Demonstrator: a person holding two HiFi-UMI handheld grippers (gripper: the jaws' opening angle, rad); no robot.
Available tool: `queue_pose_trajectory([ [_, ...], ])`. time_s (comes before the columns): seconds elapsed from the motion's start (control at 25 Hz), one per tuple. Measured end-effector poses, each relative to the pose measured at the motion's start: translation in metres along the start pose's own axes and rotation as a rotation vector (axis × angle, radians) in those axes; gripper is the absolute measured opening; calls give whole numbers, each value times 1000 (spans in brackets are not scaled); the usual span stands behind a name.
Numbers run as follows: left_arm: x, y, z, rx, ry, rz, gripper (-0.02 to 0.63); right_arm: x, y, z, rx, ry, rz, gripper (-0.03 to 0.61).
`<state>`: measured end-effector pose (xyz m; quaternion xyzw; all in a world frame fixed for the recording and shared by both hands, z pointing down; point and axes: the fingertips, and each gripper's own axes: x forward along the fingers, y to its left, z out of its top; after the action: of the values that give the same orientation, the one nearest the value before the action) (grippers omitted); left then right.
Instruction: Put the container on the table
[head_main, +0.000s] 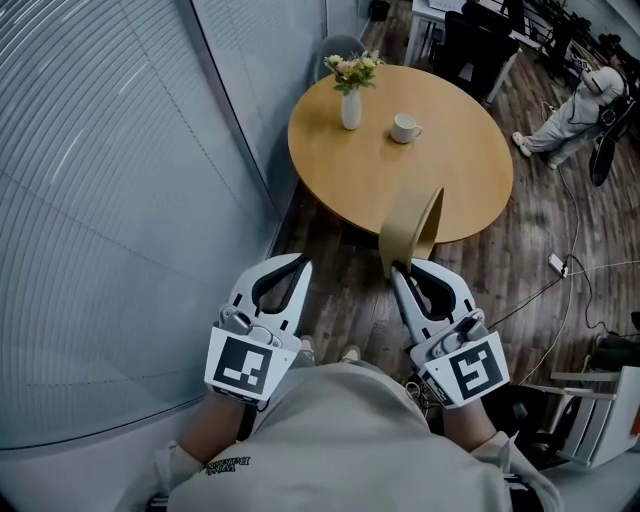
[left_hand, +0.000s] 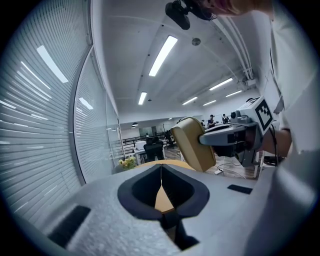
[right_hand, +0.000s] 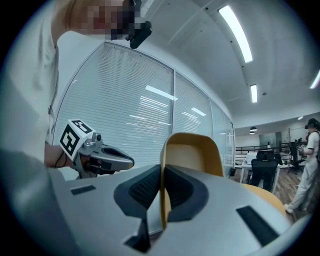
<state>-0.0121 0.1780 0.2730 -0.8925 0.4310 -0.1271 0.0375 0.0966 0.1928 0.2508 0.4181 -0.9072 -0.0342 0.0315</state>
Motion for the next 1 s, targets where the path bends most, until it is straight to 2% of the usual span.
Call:
queue_pose_trajectory([
  [0.64,13,-45,4,9,18,33,21,-39,-23,-14,12,-7,42,37],
  [1.0,15,-44,-4,1,37,46,21,-36,-26,-22,47,-3,53,37],
])
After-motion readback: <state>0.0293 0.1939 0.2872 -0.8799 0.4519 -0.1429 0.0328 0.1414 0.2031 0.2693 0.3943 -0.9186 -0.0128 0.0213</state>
